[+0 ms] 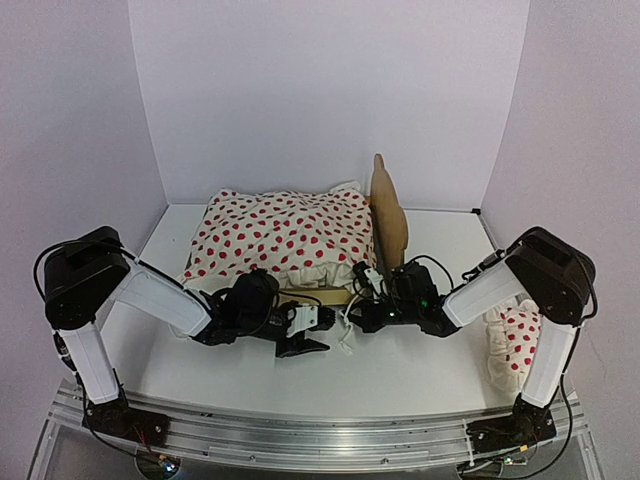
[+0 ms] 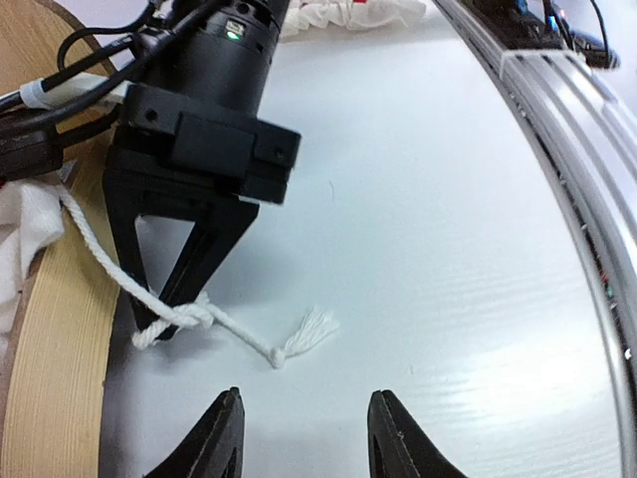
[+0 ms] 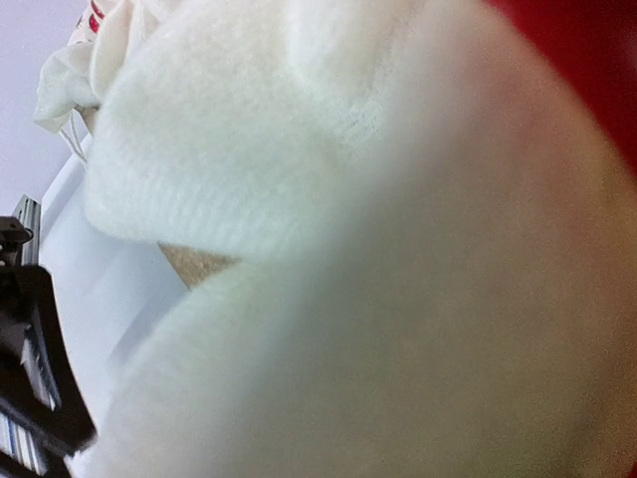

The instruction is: Set up the pet bed

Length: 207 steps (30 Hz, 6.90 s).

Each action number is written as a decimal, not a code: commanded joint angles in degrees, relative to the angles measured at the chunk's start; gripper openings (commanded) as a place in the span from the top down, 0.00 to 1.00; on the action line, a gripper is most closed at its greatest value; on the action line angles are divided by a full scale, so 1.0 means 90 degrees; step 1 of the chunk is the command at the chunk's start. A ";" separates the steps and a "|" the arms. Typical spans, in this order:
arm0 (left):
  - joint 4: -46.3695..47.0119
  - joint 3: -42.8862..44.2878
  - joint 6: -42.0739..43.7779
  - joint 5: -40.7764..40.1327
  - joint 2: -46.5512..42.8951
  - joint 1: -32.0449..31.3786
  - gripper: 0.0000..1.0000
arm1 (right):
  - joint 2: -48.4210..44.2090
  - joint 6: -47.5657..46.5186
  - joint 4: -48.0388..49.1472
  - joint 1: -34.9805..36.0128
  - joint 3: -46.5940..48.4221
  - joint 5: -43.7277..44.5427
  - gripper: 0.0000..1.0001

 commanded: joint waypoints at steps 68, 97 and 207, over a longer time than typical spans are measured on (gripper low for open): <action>0.1552 0.1033 0.3258 -0.0913 0.1185 0.0472 1.00 | -0.0086 -0.1130 -0.0276 0.1400 -0.0666 0.2193 0.54; -0.1775 0.1422 0.0875 -0.1026 0.0509 0.0640 1.00 | -0.3706 -0.3480 -0.3209 0.0705 0.0413 0.5386 1.00; -0.2660 -0.1758 0.1651 -0.1485 -0.4681 0.3977 0.30 | -0.0049 0.3267 -0.7807 0.1264 0.4788 0.4852 0.56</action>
